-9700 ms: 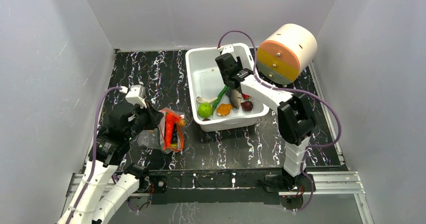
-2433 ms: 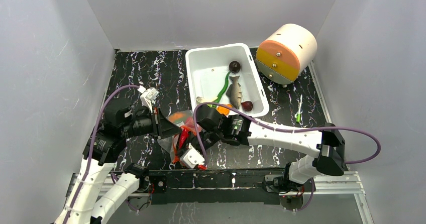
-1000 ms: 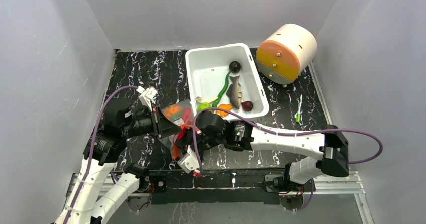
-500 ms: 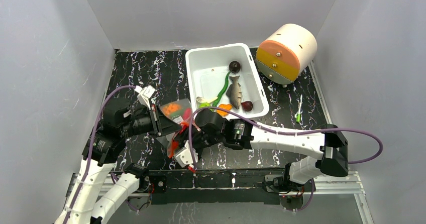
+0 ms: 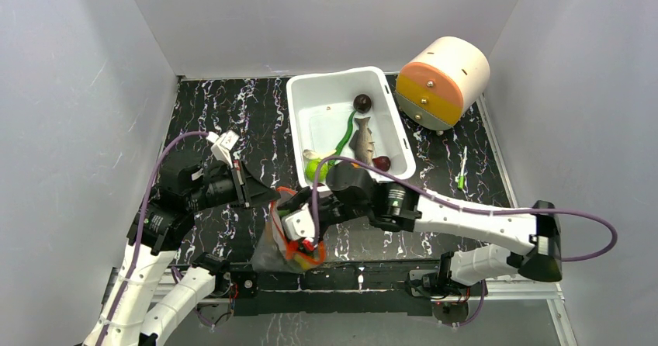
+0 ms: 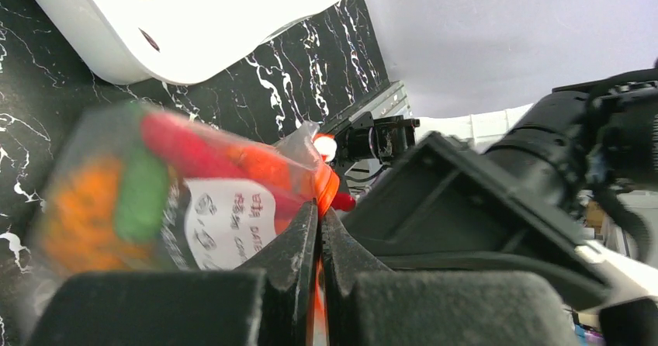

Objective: Place the food in the zip-top bag and seal the zipper
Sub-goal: Place the fake vegetable in the zipper food storage bag.

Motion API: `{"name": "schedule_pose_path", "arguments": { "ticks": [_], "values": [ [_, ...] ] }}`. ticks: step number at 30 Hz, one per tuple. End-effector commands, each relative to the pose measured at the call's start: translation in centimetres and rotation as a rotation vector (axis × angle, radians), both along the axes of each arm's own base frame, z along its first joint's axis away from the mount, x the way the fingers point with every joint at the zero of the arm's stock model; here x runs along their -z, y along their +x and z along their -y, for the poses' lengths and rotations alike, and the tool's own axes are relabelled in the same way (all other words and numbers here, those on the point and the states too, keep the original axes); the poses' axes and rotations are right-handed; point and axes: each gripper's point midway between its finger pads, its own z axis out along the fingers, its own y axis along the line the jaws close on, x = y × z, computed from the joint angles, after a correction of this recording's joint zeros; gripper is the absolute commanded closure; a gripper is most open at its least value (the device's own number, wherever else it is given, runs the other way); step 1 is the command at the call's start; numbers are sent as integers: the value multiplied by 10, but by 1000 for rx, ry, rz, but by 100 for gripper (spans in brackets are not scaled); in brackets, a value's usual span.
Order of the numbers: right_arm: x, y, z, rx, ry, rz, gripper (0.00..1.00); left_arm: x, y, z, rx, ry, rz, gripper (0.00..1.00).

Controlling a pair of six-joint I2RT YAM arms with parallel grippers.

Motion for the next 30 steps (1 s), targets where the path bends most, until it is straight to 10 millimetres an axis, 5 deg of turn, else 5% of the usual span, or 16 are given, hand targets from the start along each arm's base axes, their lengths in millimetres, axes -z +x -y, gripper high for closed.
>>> {"name": "schedule_pose_path", "arguments": {
  "ticks": [1,7,18,30],
  "values": [
    [-67,-16,14,-13,157,-69,47,-18,2,3,4,-38,55,100],
    [-71,-6,27,85,121,-94,46,-22,3,5,4,-58,58,100],
    [-32,17,62,268,42,-62,50,-31,1,5,12,-57,68,100],
    [-2,39,62,361,30,14,56,-34,-1,6,15,-80,66,100]
  ]
}}
